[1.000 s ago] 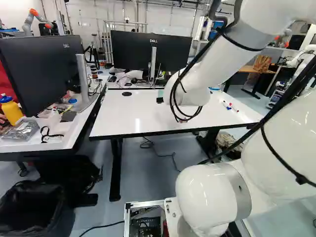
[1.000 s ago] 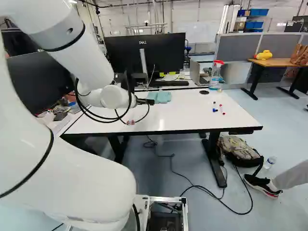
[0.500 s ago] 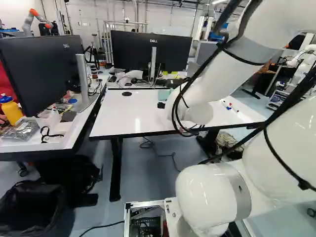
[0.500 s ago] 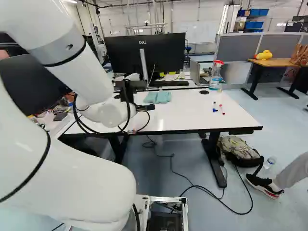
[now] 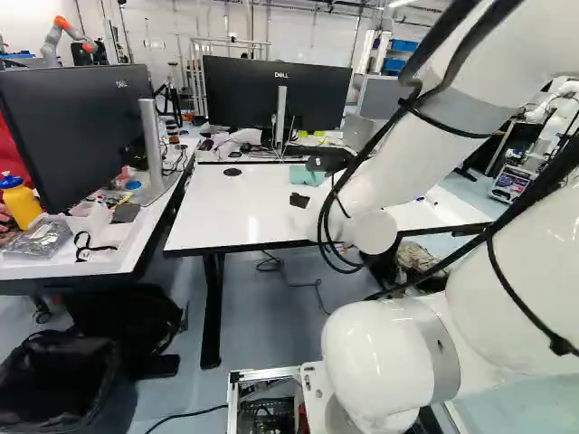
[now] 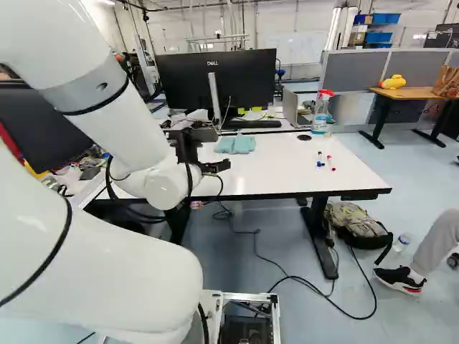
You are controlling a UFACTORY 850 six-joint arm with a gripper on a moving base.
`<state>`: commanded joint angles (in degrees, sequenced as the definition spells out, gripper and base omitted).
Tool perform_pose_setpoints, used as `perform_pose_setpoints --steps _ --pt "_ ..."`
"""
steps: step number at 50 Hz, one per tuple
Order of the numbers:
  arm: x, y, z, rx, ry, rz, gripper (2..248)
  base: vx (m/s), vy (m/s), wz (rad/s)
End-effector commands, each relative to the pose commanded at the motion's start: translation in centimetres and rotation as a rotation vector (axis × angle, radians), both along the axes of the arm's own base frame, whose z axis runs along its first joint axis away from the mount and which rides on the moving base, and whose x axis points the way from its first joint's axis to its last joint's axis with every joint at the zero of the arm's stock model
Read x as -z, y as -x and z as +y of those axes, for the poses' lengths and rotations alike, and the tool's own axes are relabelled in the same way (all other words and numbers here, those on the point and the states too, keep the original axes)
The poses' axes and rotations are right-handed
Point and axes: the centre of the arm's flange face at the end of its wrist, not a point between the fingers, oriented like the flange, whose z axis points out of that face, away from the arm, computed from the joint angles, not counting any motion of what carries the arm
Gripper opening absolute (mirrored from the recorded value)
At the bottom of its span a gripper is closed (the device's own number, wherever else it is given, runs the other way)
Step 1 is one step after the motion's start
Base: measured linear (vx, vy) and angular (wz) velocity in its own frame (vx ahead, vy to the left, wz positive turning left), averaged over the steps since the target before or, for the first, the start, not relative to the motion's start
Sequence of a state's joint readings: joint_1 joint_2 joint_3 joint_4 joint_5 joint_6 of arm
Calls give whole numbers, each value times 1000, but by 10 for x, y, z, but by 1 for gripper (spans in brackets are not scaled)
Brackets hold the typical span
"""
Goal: Clean the table with the green towel
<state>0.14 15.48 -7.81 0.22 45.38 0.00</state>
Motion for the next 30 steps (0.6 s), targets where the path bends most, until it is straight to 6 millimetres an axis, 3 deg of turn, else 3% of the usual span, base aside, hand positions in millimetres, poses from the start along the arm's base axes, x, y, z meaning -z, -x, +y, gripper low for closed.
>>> perform_pose_setpoints --steps 30 --pt "9 15 0 -1 1 -39 247 0 0 0"
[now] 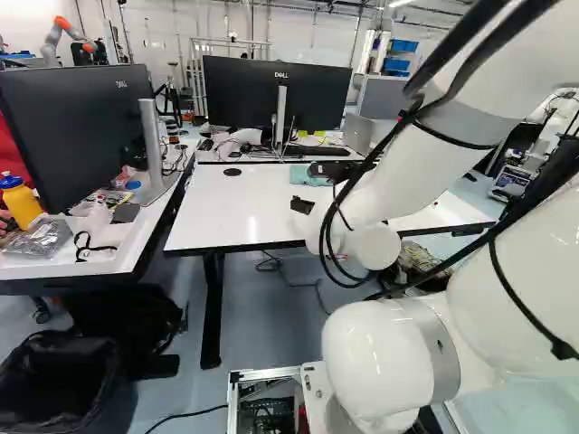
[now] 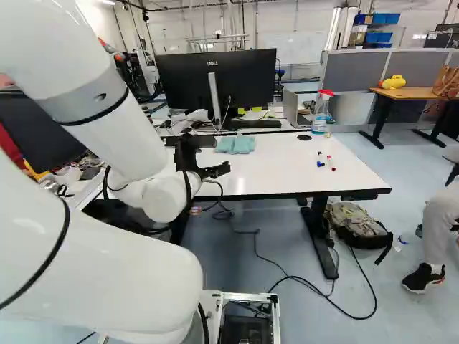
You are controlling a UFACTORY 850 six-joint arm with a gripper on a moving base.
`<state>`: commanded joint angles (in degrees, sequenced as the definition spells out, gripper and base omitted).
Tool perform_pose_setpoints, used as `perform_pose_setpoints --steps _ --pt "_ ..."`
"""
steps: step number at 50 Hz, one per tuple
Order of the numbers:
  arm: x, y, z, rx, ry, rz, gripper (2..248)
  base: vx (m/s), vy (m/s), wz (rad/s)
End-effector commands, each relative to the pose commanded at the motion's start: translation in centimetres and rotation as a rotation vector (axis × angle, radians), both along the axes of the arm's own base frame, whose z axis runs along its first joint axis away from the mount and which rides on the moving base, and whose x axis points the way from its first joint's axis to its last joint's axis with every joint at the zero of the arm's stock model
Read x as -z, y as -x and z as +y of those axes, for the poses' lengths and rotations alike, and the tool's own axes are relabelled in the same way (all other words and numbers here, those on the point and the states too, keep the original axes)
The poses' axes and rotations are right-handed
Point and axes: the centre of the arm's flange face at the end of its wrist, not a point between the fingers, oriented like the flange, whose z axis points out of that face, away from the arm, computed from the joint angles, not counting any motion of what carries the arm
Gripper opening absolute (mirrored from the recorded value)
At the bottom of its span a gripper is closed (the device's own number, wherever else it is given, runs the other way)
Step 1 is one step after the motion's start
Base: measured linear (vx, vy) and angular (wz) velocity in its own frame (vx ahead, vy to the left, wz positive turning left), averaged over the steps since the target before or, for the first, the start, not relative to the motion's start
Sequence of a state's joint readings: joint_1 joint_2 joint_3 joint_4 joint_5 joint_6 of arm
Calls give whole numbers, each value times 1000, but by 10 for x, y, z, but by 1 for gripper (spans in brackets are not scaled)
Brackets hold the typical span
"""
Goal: Clean the table with the green towel
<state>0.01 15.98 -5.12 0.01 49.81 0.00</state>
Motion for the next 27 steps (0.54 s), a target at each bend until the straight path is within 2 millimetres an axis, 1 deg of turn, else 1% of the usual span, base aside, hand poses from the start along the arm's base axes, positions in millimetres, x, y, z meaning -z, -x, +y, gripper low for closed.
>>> perform_pose_setpoints --steps 27 --pt "0 1 0 0 0 -2 247 0 0 0"
